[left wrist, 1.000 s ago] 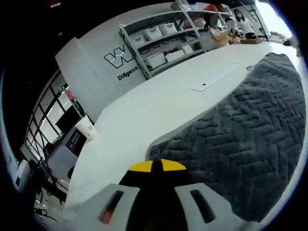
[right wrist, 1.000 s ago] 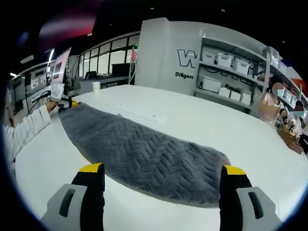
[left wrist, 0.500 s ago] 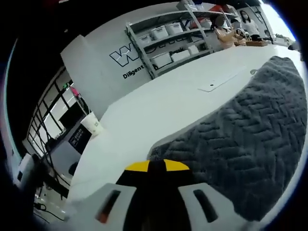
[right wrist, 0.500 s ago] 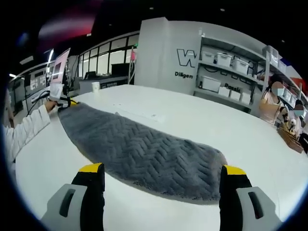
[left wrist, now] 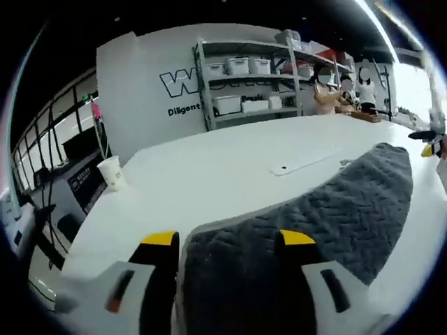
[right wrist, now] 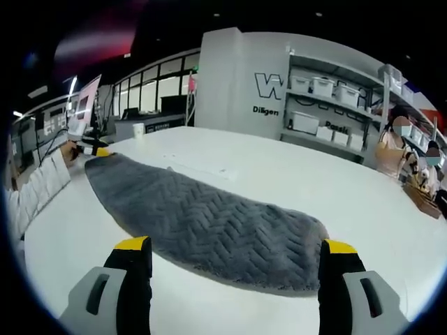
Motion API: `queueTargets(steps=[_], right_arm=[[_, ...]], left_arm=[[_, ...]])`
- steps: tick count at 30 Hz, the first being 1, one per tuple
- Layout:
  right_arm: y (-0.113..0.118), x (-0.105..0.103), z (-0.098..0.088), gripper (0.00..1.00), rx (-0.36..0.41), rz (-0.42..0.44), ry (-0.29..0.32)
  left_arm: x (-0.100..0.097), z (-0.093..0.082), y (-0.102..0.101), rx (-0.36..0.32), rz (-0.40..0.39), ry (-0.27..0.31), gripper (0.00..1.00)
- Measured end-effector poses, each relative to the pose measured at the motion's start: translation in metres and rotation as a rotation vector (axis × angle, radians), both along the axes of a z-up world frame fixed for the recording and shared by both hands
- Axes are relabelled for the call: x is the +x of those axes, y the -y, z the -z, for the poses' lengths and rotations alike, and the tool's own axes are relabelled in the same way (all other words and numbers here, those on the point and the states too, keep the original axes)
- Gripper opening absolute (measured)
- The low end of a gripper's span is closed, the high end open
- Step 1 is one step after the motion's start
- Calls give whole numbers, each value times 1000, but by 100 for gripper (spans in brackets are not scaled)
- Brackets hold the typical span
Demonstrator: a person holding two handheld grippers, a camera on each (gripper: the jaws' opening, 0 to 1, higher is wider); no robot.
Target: Open the folded towel by lifting each exposed corner and separating the folded layers until the towel lies flat within the target outline without major curled edges
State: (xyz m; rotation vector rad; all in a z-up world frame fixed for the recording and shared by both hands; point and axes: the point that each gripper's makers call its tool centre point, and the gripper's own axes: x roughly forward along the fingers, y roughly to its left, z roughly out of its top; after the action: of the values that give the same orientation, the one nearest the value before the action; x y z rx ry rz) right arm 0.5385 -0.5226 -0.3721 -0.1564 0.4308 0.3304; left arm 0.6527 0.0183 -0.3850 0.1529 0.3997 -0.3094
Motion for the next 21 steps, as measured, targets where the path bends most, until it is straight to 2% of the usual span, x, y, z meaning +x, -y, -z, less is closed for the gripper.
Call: queueTargets(steps=[4, 7, 10, 14, 19, 20, 21], right_arm=[[-1, 0, -2, 99, 9, -3, 4], [-2, 0, -2, 99, 12, -6, 5], [-2, 0, -3, 99, 13, -7, 6], [-2, 0, -3, 99, 13, -7, 6], [-2, 1, -1, 99, 9, -7, 1], [-3, 1, -1, 99, 8, -7, 0], [-4, 1, 0, 99, 6, -9, -2]], left_arm=[[-8, -7, 6, 10, 15, -14, 81], [-16, -10, 17, -53, 57, -36, 91], [-23, -6, 22, -40, 65, -62, 98], [-36, 7, 27, 11, 95, -126, 99], [-55, 23, 32, 17, 113, -133, 99], [-58, 27, 33, 11, 119, -144, 99], [-64, 34, 34, 15, 125, -179, 99]])
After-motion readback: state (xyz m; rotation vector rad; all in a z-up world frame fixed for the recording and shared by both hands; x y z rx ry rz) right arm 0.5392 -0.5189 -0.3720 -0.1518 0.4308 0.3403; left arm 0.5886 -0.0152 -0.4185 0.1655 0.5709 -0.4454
